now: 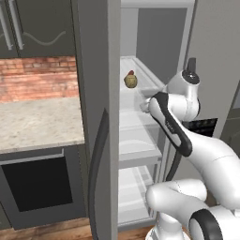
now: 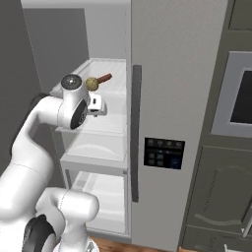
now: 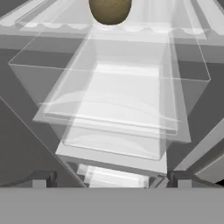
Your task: Retrieve the sausage and cheese from the fridge and place them on the cutting board on the counter.
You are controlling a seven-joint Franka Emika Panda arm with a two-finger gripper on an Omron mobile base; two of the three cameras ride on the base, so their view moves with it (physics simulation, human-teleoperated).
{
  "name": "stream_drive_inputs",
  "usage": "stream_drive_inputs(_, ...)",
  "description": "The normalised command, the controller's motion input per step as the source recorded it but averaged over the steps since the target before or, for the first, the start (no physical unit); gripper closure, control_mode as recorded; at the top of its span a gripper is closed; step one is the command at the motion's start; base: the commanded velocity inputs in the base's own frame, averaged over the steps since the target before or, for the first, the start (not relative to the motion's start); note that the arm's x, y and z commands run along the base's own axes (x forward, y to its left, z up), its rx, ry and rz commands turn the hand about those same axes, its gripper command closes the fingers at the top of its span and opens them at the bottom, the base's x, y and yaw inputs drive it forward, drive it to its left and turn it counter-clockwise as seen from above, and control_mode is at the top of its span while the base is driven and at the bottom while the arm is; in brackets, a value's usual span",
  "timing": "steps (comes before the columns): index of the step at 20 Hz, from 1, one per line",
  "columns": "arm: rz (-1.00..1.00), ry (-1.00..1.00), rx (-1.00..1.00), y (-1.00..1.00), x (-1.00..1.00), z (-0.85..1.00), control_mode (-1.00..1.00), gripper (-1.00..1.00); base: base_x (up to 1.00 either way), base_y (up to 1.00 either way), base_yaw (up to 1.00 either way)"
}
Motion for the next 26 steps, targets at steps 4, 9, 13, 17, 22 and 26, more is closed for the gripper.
stream_drive_inputs(4, 0.08, -0.18, 0.0, 0.0, 0.41, 0.41, -1.0, -1.0, 0.0, 0.0, 0.0)
stream_drive_inputs(9, 0.05, -0.06, 0.0, 0.21, 0.61, 0.41, -1.0, -1.0, 0.0, 0.0, 0.0)
stream_drive_inputs(13, 0.0, 0.0, 0.0, 0.24, 0.49, 0.62, -1.0, -1.0, 0.0, 0.0, 0.0)
stream_drive_inputs(17, 0.0, 0.0, -0.02, 0.42, 0.62, 0.38, -1.0, -1.0, 0.0, 0.0, 0.0)
stream_drive_inputs(22, 0.0, 0.0, -0.02, 0.02, 0.49, 0.09, -1.0, -1.0, 0.0, 0.0, 0.0)
stream_drive_inputs(26, 0.0, 0.0, -0.03, 0.0, 0.22, -0.05, -1.0, -1.0, 0.0, 0.0, 0.0)
